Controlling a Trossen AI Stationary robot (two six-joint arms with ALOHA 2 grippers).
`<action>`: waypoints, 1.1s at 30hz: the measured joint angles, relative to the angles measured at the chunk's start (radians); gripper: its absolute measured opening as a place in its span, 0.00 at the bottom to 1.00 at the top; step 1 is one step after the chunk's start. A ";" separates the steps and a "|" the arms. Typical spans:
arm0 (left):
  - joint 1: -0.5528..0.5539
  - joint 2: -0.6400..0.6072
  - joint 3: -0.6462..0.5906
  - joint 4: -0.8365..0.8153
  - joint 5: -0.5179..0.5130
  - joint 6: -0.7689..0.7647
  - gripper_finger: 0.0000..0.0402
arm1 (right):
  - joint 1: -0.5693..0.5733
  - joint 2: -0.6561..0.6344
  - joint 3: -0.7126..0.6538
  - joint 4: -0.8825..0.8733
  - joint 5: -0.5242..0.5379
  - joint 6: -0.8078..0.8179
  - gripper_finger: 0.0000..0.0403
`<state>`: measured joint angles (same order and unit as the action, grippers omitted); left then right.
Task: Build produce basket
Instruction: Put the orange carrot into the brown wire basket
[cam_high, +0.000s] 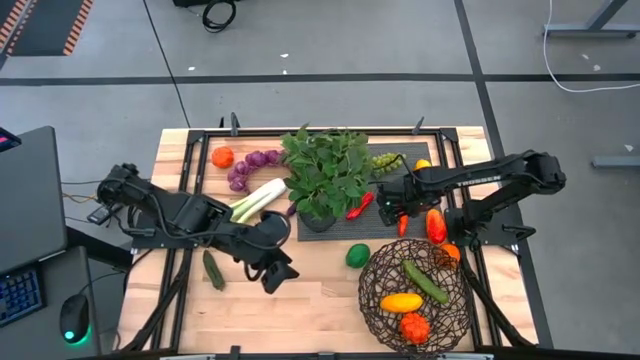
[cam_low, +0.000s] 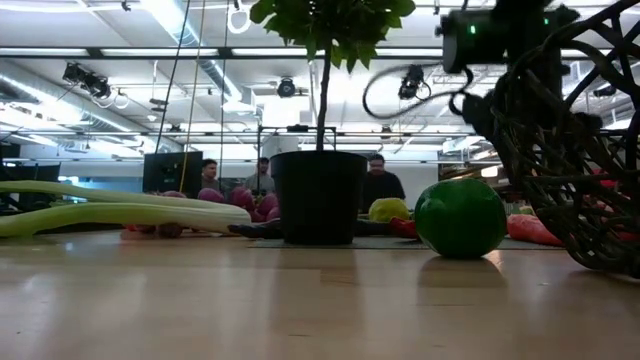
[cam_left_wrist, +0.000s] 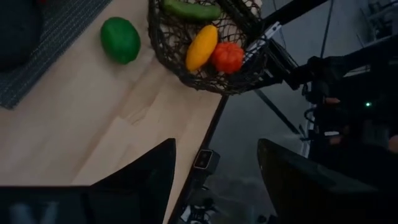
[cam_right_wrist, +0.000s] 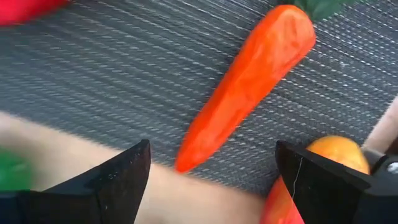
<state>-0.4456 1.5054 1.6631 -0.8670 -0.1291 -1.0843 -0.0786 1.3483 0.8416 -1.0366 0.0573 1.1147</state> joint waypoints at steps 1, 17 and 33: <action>0.008 0.000 -0.001 0.000 0.001 -0.001 0.58 | -0.013 0.000 -0.022 0.020 -0.004 -0.013 0.86; 0.126 -0.010 0.000 0.003 0.001 -0.004 0.58 | -0.142 0.000 -0.177 0.233 -0.043 -0.173 0.86; 0.175 -0.103 0.001 -0.115 0.020 0.134 0.58 | -0.168 0.004 -0.178 0.305 -0.042 -0.041 0.33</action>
<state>-0.2710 1.4024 1.6638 -0.9818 -0.1092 -0.9507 -0.2461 1.3521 0.6636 -0.7319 0.0156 1.0736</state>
